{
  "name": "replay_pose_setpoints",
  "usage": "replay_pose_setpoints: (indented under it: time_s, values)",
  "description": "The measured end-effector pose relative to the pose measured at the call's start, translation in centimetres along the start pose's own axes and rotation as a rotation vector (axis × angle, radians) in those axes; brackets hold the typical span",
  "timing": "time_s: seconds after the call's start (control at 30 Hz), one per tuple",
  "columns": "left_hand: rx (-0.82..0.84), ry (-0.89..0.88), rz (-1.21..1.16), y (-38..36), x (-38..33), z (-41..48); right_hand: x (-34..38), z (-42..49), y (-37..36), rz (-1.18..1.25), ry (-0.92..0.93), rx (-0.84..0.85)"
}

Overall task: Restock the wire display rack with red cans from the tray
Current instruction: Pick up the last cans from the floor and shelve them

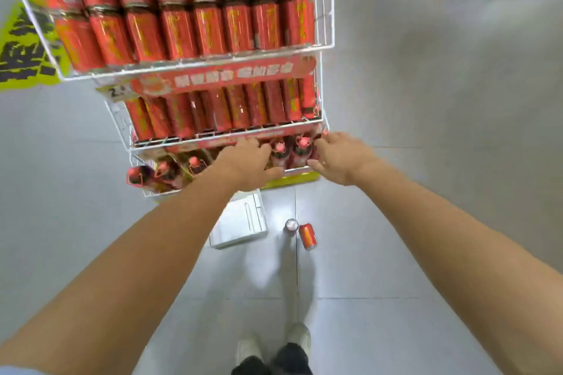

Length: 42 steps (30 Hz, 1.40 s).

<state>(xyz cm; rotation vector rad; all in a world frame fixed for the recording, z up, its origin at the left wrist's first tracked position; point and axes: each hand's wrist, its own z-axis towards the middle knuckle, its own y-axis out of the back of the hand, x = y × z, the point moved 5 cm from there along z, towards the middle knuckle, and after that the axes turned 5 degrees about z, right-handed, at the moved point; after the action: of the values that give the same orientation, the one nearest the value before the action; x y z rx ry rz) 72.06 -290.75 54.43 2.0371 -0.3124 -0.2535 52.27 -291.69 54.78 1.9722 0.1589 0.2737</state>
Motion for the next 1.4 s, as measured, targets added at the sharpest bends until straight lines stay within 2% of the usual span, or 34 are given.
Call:
replay_pose_setpoints:
  time_s: [0.23, 0.3, 0.7, 0.83, 0.9, 1.0, 1.13, 1.27, 1.4]
  values:
    - [0.276, -0.061, -0.019, -22.0, -3.7, 6.7, -4.9, 0.5, -25.9, 0.017, -0.113, 0.358]
    - [0.293, -0.084, 0.032, -26.5, -4.3, 9.5, -6.4, 1.6, -31.3, -0.012, -0.13, 0.408]
    - [0.204, -0.158, -0.003, -53.4, -6.8, 28.8, -13.1, 15.3, -59.8, 0.101, -0.237, 0.327]
    - [0.126, -0.207, -0.074, -61.1, -7.8, 32.5, -14.5, 17.9, -67.3, 0.162, -0.27, 0.27]
    - [0.048, -0.209, -0.174, -63.8, -8.0, 33.6, -14.5, 18.9, -70.2, 0.281, -0.3, 0.212]
    - [-0.11, -0.174, -0.385, -66.0, -8.0, 34.1, -14.6, 20.1, -72.4, 0.448, -0.369, 0.095]
    - [-0.116, -0.1, -0.556, -65.7, -7.3, 32.9, -14.1, 19.1, -71.0, 0.584, -0.392, 0.024]
    - [-0.112, -0.028, -0.703, -58.2, -6.0, 28.0, -11.7, 15.8, -62.2, 0.684, -0.378, -0.114]
    - [-0.117, 0.059, -0.834, -43.6, -4.0, 20.1, -8.3, 11.6, -46.5, 0.748, -0.309, -0.185]
